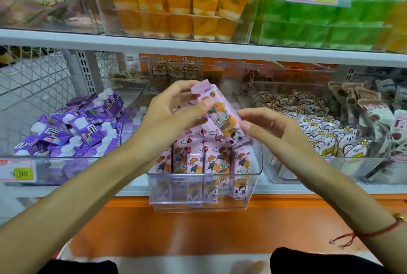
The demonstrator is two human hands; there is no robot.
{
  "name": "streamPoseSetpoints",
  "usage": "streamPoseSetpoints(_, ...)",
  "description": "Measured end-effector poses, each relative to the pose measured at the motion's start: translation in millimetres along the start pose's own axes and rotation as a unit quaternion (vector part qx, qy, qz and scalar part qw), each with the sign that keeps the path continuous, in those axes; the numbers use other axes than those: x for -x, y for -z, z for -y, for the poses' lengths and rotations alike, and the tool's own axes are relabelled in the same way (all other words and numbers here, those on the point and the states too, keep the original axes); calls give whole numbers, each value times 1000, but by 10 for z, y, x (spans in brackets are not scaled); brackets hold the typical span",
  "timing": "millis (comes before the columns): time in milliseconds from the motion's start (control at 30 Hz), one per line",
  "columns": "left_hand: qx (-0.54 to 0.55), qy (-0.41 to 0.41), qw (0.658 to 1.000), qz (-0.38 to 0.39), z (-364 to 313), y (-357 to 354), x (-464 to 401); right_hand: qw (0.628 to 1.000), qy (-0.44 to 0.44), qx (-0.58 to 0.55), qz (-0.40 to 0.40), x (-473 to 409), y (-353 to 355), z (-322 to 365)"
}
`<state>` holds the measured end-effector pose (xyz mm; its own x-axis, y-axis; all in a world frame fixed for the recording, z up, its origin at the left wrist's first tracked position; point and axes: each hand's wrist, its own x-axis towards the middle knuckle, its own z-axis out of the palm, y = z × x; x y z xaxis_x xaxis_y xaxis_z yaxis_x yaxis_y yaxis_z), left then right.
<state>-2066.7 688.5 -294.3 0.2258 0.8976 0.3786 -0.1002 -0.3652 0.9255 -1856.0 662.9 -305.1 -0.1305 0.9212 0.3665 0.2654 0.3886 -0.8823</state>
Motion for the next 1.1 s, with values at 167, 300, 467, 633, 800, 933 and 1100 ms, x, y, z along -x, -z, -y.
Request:
streamPoseSetpoints(167, -143, 1, 989, 47, 85, -20, -91, 970, 31, 222, -95, -31, 77, -126)
streamPoseSetpoints(300, -237, 12, 969, 66, 254, -115, -121, 956, -53, 288, -9, -11, 64, -217)
streamPoseSetpoints(467, -368, -55, 925, 83, 407, -210, -152, 950, -49, 308, 13, 29, 82, -238)
streamPoseSetpoints(633, -534, -73, 832, 134, 517, -250, -182, 941, -20, 336, 23, 62, 109, -269)
streamPoseSetpoints(800, -584, -76, 780, 208, 489, -238, -198, 937, -11, 345, 61, 105, 174, -361)
streamPoseSetpoints(933, -516, -73, 843, 132, 369, -193, -376, 949, -10, 313, 43, 122, 219, -394)
streamPoseSetpoints(1100, -501, -14, 860, 91, 512, -215, -1053, 964, 22, 260, -47, 29, 280, -389)
